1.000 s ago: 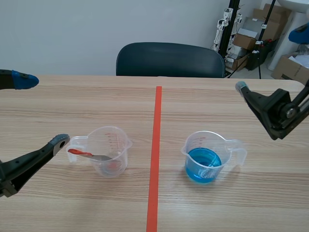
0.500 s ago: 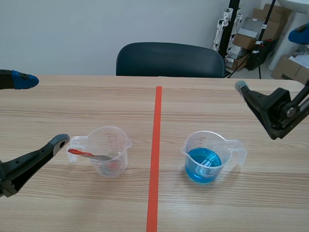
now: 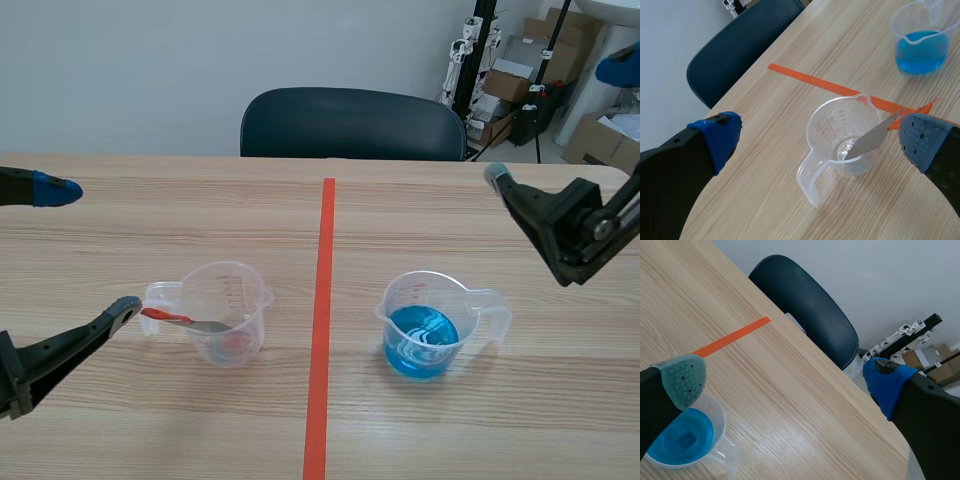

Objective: Do the redox reaction experiment. lift the metal plate out of the left beaker

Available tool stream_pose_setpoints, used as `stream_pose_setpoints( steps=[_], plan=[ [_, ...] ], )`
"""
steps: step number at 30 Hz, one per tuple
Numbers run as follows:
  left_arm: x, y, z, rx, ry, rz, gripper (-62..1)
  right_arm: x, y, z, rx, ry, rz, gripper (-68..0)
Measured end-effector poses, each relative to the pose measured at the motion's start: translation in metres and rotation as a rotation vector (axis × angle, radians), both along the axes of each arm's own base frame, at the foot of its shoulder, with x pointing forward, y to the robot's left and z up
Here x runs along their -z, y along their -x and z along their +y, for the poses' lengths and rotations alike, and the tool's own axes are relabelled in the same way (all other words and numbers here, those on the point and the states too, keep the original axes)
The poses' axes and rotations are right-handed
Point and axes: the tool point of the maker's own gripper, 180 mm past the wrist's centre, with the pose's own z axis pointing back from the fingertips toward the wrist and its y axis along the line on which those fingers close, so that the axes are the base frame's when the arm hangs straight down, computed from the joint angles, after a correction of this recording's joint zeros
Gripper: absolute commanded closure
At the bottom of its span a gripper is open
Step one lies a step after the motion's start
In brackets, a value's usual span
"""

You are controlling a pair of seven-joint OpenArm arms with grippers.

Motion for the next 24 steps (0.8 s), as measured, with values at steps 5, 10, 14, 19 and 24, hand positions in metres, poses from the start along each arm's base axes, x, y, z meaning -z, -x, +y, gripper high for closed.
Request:
stream_pose_setpoints(
  steps=[5,10,14,19,24],
  plan=[
    [0.013,0.018,-0.003,-0.01,0.037,0.06,-62.3,-0.001,0.001,0.002,-0.029,0.008,0.013,-67.9],
    [0.027,0.043,-0.006,-0.074,0.162,0.122,-62.3,0.002,0.007,0.007,-0.071,0.003,0.037,-67.9],
    [0.042,0.06,0.017,-0.215,0.246,0.141,-62.3,0.005,0.009,0.007,-0.088,0.021,0.045,-67.9],
    [0.057,0.086,0.041,-0.342,0.317,0.131,-62.3,0.003,0.009,0.009,-0.102,0.026,0.035,-67.9],
    [0.07,0.108,0.038,-0.329,0.307,0.127,-62.3,0.002,0.009,0.01,-0.108,0.022,0.031,-67.9]
  ],
)
